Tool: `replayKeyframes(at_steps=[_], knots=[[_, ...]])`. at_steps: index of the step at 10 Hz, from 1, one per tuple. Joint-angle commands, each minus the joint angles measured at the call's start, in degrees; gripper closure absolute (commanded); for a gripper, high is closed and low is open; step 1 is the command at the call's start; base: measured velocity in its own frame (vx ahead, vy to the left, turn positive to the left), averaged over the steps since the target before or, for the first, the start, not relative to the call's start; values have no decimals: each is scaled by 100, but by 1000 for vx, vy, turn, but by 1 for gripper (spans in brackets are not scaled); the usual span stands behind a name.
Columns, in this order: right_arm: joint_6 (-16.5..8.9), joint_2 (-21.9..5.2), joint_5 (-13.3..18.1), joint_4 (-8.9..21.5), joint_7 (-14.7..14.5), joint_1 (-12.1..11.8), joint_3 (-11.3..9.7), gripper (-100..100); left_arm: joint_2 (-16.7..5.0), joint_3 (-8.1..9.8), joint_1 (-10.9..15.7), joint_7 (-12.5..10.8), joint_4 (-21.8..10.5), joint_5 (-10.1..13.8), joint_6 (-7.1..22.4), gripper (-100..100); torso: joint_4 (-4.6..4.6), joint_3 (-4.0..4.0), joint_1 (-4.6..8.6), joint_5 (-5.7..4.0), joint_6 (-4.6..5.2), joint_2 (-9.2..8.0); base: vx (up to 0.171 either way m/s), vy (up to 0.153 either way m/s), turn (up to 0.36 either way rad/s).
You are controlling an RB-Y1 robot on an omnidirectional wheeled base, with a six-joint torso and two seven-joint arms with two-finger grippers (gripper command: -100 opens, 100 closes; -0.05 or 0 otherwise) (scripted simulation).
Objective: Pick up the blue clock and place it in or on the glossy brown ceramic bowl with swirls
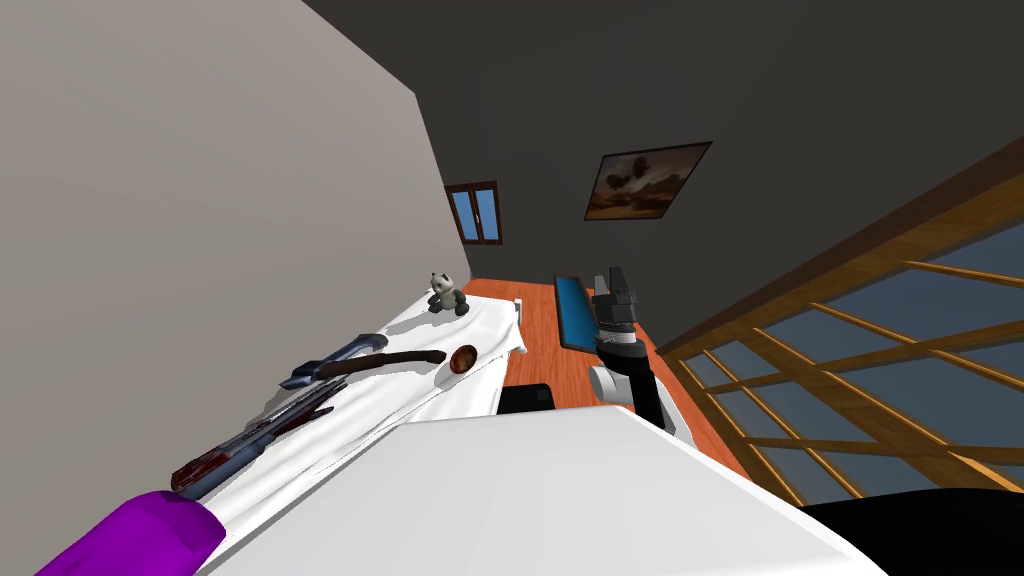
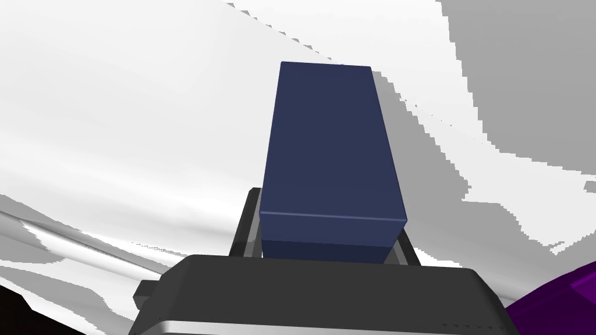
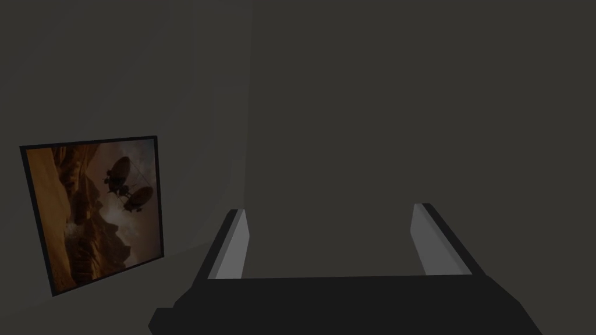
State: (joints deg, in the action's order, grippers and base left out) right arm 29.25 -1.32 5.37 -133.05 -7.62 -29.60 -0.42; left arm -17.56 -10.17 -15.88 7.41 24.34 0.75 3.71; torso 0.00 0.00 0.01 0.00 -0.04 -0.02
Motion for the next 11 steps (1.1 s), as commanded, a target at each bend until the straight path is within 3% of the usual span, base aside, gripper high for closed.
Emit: replayKeyframes(at_steps=[1, 2, 4, 11], knots=[[0, 0, 0, 0, 0, 0, 0, 0, 0, 0, 0, 0, 0, 0, 0, 0, 0, 0, 0, 0, 0, 0, 0, 0, 0], [0, 0, 0, 0, 0, 0, 0, 0, -93, -88, -166, 3, 215, 90, 29, 100, 0, 0, 0, 0, 0, 0, 36, -18, 29], [0, 0, 0, 0, 0, -1, 0, 0, -280, -245, -544, 17, 708, 253, 109, 100, 4, -10, 17, -4, -4, 19, 84, -47, 45], [0, 0, 0, 0, 0, 0, 0, 0, -529, -454, -1047, 35, 1365, 470, 215, 100, 3, -7, 9, -3, 1, 10, 34, -17, 11]])
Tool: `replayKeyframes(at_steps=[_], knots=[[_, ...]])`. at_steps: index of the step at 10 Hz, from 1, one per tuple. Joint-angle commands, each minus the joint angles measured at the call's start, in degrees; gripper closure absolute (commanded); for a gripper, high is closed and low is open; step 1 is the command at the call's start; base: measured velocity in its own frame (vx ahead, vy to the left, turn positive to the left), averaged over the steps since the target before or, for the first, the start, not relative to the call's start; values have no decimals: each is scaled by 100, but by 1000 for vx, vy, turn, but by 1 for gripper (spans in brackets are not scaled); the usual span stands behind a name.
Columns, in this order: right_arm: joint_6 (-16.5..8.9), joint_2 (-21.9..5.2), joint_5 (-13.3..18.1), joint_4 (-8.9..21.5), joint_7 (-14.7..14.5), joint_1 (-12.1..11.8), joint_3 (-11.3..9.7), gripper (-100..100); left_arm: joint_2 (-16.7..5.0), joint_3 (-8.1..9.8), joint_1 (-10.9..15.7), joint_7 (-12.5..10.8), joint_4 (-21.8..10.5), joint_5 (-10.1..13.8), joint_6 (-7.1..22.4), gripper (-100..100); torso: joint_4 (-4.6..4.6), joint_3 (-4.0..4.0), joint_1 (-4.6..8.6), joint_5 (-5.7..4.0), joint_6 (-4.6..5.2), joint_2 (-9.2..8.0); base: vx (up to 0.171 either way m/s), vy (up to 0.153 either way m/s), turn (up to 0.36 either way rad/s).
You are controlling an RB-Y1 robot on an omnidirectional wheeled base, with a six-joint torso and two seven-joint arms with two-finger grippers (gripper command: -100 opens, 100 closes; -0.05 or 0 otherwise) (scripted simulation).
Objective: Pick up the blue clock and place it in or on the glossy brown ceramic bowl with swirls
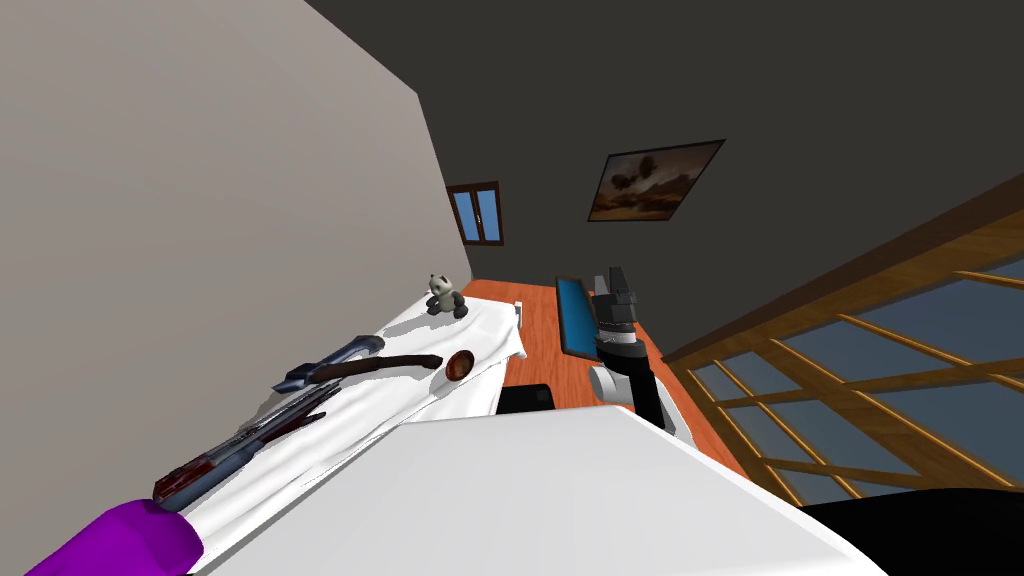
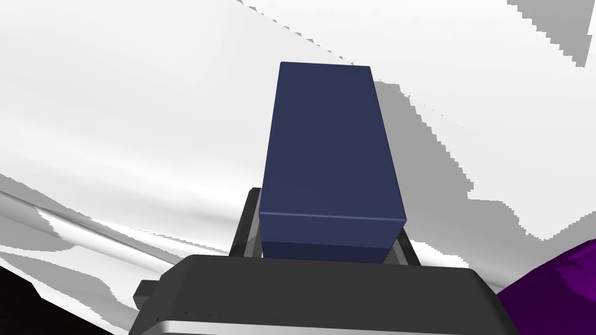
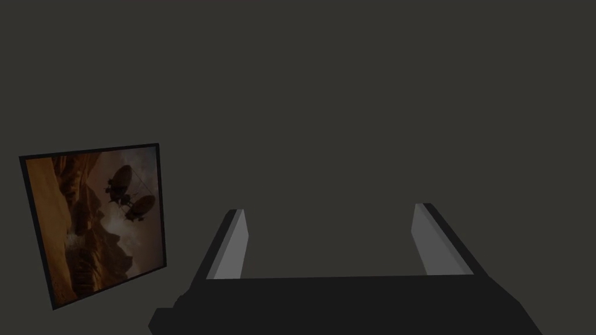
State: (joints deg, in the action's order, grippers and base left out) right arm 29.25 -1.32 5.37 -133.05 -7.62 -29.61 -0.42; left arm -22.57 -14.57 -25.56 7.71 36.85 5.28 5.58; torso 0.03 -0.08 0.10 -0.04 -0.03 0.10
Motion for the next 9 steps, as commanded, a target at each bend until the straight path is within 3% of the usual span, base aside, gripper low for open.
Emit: replayKeyframes(at_steps=[1, 2, 3, 4, 7, 9], knots=[[0, 0, 0, 0, 0, 0, 0, 0, -91, -66, -205, 10, 278, 72, 54, 100, 0, 0, 0, 0, 0, 0, 40, -24, 21], [0, 0, 0, 0, 0, 0, 0, 0, -63, -38, -143, 4, 199, 43, 41, 100, 0, -1, 3, 0, -1, 2, 17, -12, 9], [0, 0, 0, 0, 0, 0, 0, 0, -69, -43, -159, 7, 225, 47, 51, 0, -1, 1, -1, 1, 1, -2, 0, 0, 0], [0, 0, 0, 0, 0, 0, 0, 0, -268, 17, -278, 56, 393, 149, 133, 100, -1, 3, -4, 1, 0, -6, 49, 15, 0], [0, -1, 0, 0, 0, 0, 1, 0, -363, 47, -331, 82, 476, 198, 172, 100, 3, -9, -24, 0, 2, 16, 54, 38, -8], [0, -1, 0, 0, 0, 0, 0, 0, -721, 167, -514, 192, 793, 391, 314, 100, 2, -7, -20, -9, 5, 12, 79, 42, -24]])
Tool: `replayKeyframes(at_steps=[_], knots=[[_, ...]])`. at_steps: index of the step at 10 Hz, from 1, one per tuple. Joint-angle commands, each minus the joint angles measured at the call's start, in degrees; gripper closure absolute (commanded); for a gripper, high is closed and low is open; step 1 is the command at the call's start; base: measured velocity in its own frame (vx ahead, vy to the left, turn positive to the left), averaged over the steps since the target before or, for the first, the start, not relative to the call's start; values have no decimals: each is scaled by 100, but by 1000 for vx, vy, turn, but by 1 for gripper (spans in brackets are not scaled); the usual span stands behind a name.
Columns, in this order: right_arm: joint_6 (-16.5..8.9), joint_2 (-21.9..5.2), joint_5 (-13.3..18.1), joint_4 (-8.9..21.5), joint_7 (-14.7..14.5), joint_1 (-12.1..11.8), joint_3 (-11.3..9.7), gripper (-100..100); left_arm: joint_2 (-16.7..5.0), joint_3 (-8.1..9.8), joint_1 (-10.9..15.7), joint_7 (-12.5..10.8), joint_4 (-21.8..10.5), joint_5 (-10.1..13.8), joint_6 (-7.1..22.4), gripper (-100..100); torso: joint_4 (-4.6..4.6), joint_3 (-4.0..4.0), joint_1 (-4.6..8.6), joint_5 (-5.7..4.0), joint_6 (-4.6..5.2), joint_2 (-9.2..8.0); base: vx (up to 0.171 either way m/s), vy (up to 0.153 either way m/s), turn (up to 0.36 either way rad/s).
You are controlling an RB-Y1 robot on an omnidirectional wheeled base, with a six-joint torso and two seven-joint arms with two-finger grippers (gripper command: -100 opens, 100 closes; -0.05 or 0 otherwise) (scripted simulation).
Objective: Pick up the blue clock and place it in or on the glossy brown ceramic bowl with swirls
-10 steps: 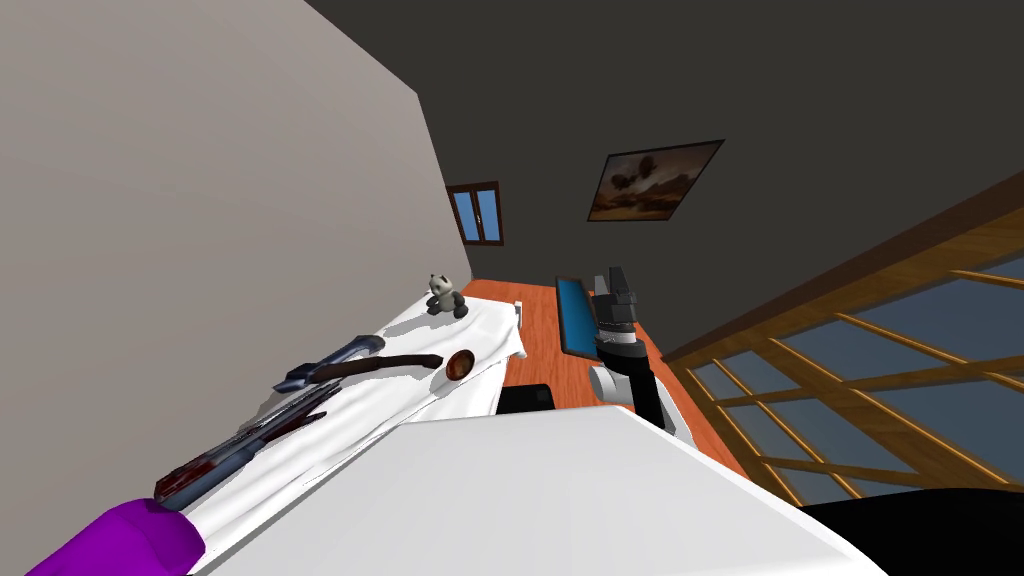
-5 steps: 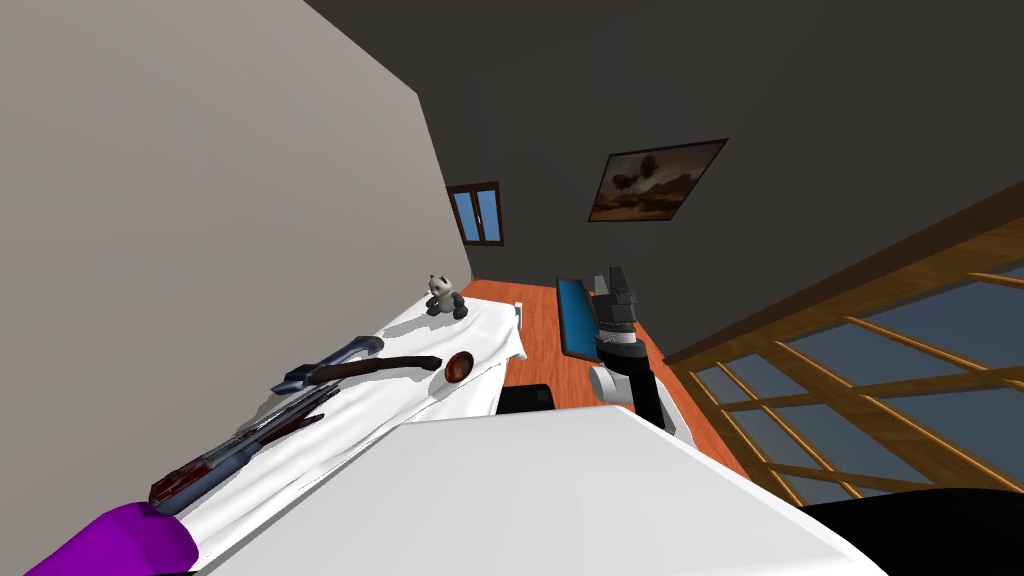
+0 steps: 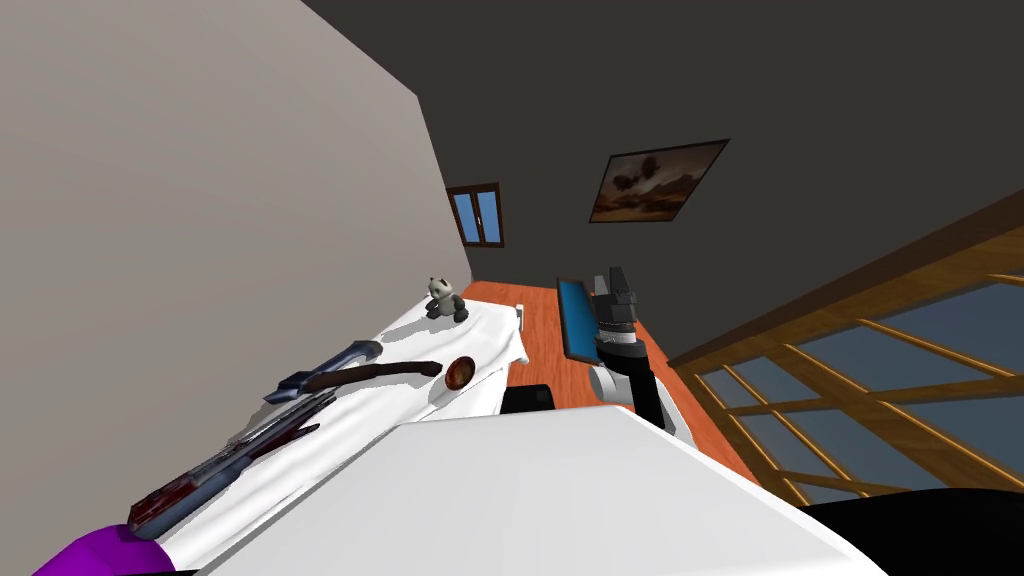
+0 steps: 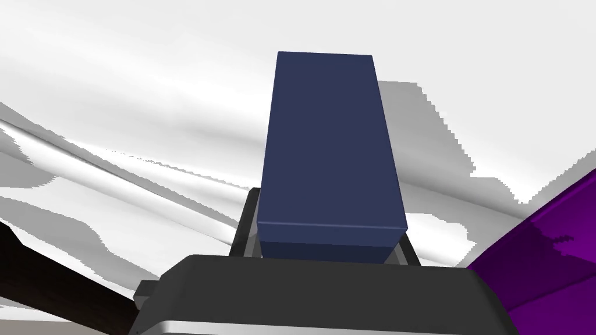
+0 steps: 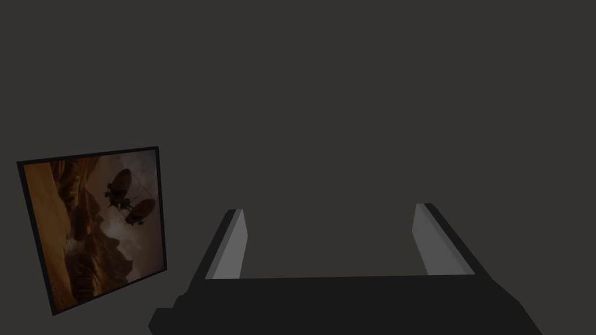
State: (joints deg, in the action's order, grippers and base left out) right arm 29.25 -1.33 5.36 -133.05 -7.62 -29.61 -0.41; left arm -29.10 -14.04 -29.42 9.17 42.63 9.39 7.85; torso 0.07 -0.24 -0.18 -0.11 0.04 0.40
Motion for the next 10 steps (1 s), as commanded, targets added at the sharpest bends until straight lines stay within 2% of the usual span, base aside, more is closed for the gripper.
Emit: replayKeyframes(at_steps=[1, 8, 9, 10], knots=[[0, 0, 0, 0, 0, 0, 0, 0, -67, 115, -129, 46, 215, -21, 87, 100, 0, 0, 0, 0, 0, 0, 87, 44, -20], [0, 0, 0, 0, 0, 0, 0, 0, -1092, 458, -633, 379, 1151, 559, 493, 100, 2, -7, 1, -1, 9, 11, 109, 56, -31], [0, 0, 0, 0, 0, 0, 0, 0, -1092, 458, -633, 379, 1151, 559, 493, 100, 3, -8, 8, -2, 8, 14, 79, 29, -12], [0, 0, 0, 0, 0, 0, 0, 0, -1240, 499, -712, 419, 1297, 643, 553, 100, 1, -2, 22, 0, 4, 1, 65, 18, -7]])
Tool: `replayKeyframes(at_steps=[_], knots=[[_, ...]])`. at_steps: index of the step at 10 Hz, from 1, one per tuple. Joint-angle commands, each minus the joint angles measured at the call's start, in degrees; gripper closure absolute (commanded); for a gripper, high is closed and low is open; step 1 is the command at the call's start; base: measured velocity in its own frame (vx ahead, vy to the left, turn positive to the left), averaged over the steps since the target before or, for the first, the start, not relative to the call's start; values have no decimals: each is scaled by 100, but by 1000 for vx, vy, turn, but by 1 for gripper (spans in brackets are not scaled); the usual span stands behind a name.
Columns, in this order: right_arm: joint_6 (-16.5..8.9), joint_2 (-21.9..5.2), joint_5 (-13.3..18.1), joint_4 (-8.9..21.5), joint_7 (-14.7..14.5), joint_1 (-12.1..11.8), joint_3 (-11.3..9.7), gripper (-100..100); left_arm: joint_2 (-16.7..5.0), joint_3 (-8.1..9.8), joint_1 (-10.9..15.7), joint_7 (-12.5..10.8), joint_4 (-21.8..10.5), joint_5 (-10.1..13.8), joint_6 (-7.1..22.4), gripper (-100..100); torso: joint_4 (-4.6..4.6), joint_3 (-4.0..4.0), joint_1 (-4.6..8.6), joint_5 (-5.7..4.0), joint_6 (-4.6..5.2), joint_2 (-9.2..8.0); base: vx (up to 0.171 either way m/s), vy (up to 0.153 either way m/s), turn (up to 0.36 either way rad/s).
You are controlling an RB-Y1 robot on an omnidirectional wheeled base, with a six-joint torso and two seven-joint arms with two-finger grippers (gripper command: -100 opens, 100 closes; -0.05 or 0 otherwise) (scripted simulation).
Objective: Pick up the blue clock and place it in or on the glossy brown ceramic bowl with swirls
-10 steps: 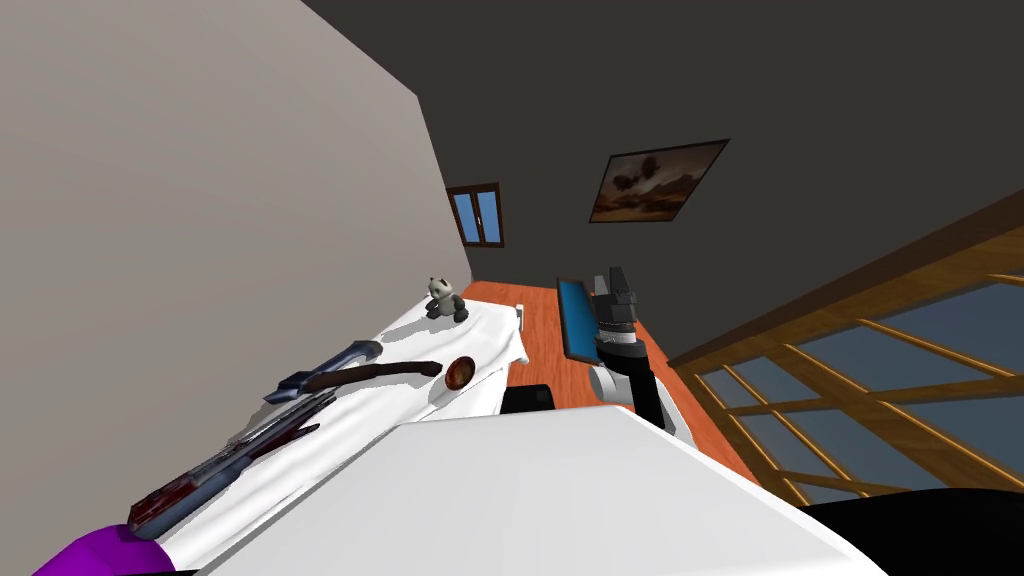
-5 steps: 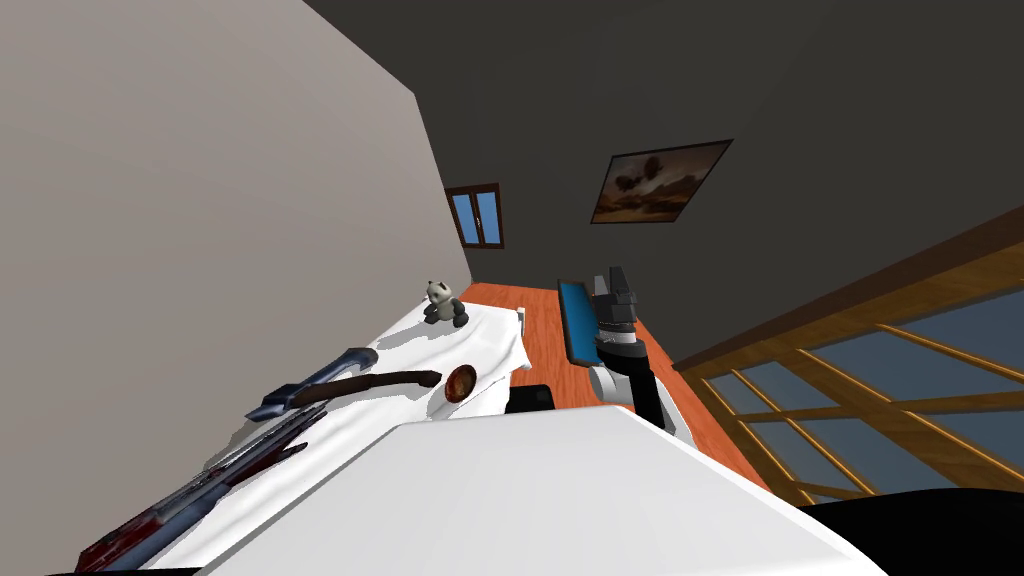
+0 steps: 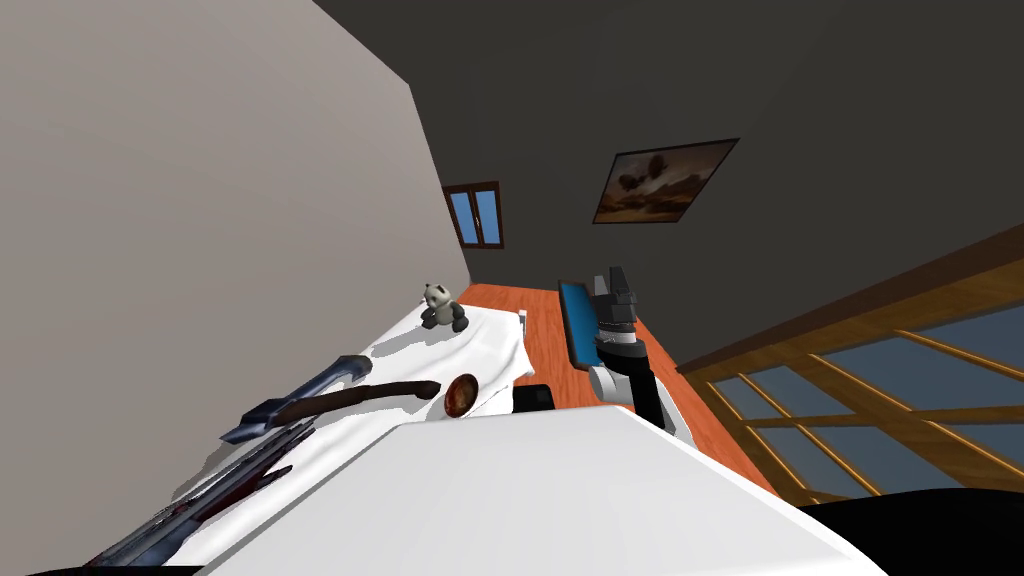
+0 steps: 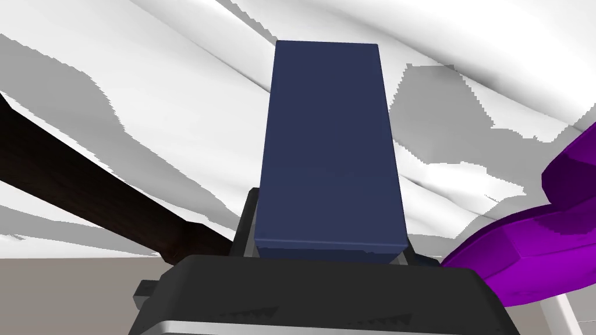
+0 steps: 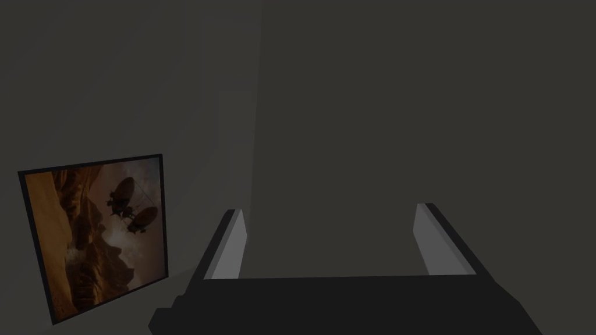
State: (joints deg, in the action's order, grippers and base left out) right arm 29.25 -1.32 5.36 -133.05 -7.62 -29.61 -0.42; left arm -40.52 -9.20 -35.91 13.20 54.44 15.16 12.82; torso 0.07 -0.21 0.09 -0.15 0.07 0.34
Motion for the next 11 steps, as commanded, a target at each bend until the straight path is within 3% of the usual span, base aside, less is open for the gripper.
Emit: replayKeyframes(at_steps=[1, 2, 8, 11], knots=[[0, 0, 0, 0, 0, 0, 0, 0, -243, 51, -141, 51, 264, 150, 116, 100, 0, 0, 0, 0, 0, 0, 89, 25, -13], [0, 0, 0, 0, 0, 0, 0, 0, -243, 51, -141, 51, 264, 150, 116, 100, 0, -2, 0, -3, 0, 4, 72, 19, -6], [0, 1, 0, 0, 0, -1, -1, 0, -950, 121, -584, 89, 1160, 566, 431, 100, -2, -6, 29, -2, 1, 14, 109, -14, 8], [0, 1, 0, -1, 0, -1, -1, 0, -1106, 77, -719, 20, 1445, 659, 515, 100, 0, -12, 29, 0, 2, 24, 148, -48, 13]])
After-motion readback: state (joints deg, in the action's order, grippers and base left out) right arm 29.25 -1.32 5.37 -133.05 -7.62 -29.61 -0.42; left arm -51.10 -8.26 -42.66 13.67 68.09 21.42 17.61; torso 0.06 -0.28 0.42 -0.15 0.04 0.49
